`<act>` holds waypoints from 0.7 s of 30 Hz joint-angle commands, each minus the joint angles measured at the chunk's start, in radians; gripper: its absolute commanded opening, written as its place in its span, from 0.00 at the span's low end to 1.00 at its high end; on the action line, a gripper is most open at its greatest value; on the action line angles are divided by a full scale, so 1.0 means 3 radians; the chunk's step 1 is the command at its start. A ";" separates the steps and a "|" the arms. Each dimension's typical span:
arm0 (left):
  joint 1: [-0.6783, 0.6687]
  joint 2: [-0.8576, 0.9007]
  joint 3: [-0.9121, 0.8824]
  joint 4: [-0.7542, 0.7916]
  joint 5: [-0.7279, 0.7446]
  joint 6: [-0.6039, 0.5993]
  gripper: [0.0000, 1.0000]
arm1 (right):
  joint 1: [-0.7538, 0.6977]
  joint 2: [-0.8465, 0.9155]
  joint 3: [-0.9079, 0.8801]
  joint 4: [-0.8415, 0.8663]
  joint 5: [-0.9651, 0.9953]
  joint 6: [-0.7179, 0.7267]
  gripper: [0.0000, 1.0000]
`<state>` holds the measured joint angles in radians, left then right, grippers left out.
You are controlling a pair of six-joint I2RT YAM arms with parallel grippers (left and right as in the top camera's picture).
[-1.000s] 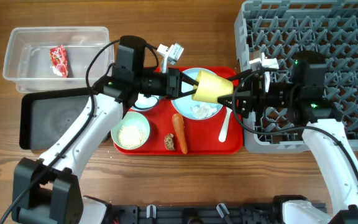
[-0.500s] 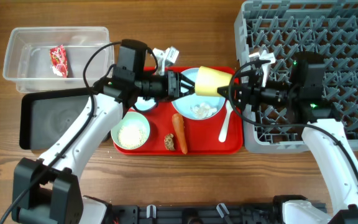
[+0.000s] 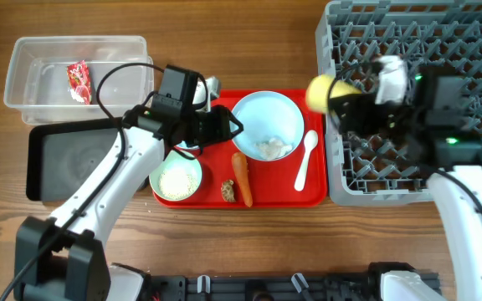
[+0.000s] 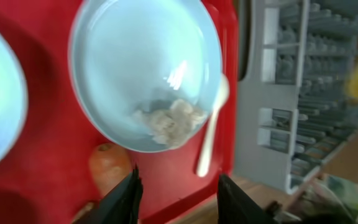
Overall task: Sort waste into correct bins and load items into the dishwasher rack
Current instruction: 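Carry the cup right and place it in the dish rack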
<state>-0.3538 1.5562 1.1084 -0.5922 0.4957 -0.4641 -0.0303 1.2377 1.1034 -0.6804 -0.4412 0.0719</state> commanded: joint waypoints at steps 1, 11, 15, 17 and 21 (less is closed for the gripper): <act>-0.0010 -0.0193 0.0028 -0.0060 -0.0509 0.0142 0.41 | -0.0216 -0.0062 0.0295 -0.0256 0.0889 0.0148 0.34; -0.0011 -0.0243 0.0028 -0.0098 -0.0585 0.0141 0.42 | -0.1125 -0.0037 0.0355 -0.0599 0.1361 0.0229 0.34; -0.0011 -0.0242 0.0028 -0.0098 -0.0585 0.0141 0.42 | -0.1583 -0.0011 0.0355 -0.0612 0.1359 0.0403 0.34; -0.0011 -0.0242 0.0028 -0.0099 -0.0585 0.0141 0.42 | -0.1792 0.0032 0.0355 -0.0635 0.1396 0.0501 0.34; -0.0011 -0.0242 0.0028 -0.0099 -0.0585 0.0141 0.42 | -0.2097 0.0173 0.0355 -0.0649 0.1575 0.0614 0.34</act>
<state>-0.3538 1.5028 1.1084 -0.6228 0.3363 -0.4454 -0.6003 1.2461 1.1885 -0.8761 -0.0353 0.1967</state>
